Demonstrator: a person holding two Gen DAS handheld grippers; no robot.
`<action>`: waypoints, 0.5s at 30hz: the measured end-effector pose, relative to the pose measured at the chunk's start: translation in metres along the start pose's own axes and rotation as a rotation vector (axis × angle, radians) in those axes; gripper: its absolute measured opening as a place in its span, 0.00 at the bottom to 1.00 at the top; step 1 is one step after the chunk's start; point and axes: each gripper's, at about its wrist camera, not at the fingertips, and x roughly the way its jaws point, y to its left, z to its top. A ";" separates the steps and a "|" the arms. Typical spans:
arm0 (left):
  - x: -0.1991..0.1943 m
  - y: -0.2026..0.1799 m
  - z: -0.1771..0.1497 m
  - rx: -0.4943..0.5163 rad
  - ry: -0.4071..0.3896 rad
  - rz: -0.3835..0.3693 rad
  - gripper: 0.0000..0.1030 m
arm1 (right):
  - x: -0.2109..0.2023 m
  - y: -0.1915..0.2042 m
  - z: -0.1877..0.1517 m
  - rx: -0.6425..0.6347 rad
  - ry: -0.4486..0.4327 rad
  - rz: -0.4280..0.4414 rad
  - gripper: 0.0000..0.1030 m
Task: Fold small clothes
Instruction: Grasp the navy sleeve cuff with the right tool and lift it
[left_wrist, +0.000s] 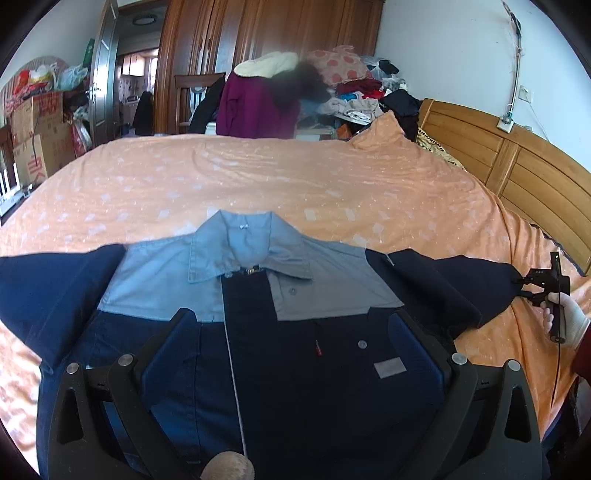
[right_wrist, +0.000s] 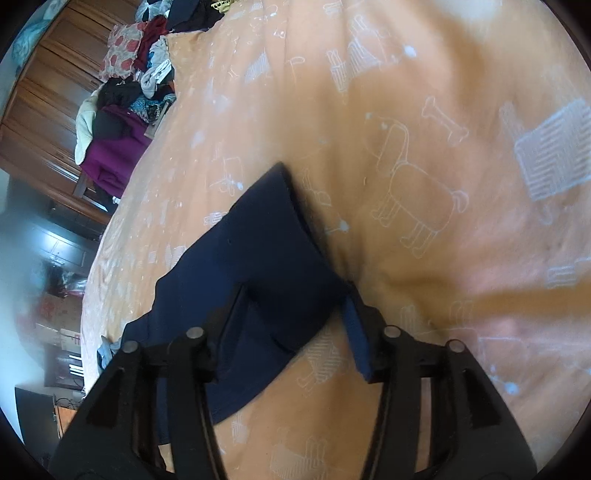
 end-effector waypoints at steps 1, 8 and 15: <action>-0.001 0.002 -0.002 -0.002 0.004 0.002 1.00 | -0.001 0.001 0.001 -0.006 -0.008 -0.007 0.45; -0.017 0.017 -0.002 -0.016 -0.021 0.024 1.00 | -0.065 0.071 -0.012 -0.141 -0.161 0.154 0.08; -0.037 0.056 -0.002 -0.118 -0.057 0.056 1.00 | -0.070 0.218 -0.055 -0.303 -0.100 0.415 0.08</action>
